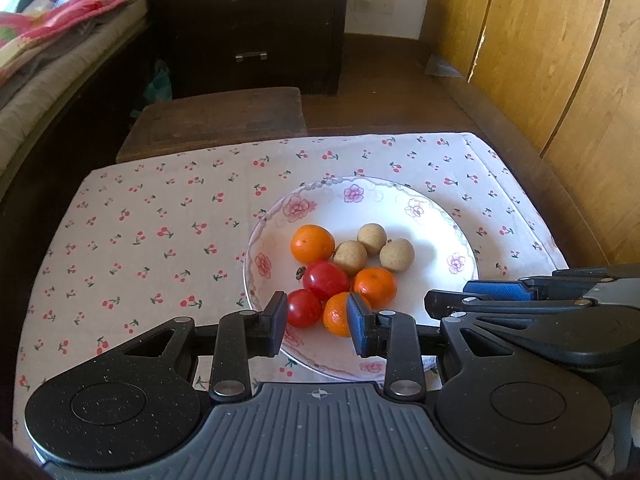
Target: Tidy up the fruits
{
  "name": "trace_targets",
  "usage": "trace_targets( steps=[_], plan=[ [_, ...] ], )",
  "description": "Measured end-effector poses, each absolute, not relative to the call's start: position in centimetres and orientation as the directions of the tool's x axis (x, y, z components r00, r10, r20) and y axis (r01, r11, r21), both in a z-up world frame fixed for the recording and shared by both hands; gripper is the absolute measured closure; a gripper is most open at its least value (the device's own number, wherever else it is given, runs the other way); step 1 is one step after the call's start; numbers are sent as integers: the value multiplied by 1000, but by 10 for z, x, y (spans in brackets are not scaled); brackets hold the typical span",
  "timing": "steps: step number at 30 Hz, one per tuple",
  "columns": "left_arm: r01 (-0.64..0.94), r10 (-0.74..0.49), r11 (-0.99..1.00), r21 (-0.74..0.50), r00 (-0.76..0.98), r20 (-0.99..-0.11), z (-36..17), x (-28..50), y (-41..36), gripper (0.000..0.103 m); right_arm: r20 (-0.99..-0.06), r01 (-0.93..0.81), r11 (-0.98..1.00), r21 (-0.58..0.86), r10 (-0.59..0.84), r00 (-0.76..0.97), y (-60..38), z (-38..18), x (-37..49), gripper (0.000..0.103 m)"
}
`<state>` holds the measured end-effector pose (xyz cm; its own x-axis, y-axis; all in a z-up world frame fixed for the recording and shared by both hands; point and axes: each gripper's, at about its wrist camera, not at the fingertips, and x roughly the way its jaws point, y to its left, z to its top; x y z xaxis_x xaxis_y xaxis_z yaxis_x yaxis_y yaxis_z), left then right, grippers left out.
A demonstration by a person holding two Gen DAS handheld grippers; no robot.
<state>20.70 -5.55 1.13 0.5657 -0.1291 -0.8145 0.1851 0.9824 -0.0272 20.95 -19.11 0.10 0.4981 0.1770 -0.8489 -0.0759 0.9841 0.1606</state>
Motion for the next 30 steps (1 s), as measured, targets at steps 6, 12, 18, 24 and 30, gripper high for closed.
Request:
trace_targets(
  steps=[6, 12, 18, 24, 30],
  plan=[
    [212, -143, 977, -24, 566, -812, 14, 195, -57, 59, -849, -76, 984, 158, 175, 499, -195, 4, 198, 72],
    [263, -177, 964, -31, 554, -813, 16, 177, -61, 56, -853, -75, 986, 150, 168, 495, -201, 6, 186, 71],
    [327, -234, 943, -65, 510, -828, 11, 162, -66, 49, -858, -63, 985, 160, 170, 485, -208, 6, 178, 69],
    [344, -240, 936, -76, 465, -852, -3, 159, -72, 49, -859, -64, 984, 166, 176, 481, -210, 6, 174, 69],
    [332, -246, 937, -105, 419, -874, -18, 165, -73, 49, -858, -71, 982, 176, 188, 478, -210, 6, 174, 69]
  ],
)
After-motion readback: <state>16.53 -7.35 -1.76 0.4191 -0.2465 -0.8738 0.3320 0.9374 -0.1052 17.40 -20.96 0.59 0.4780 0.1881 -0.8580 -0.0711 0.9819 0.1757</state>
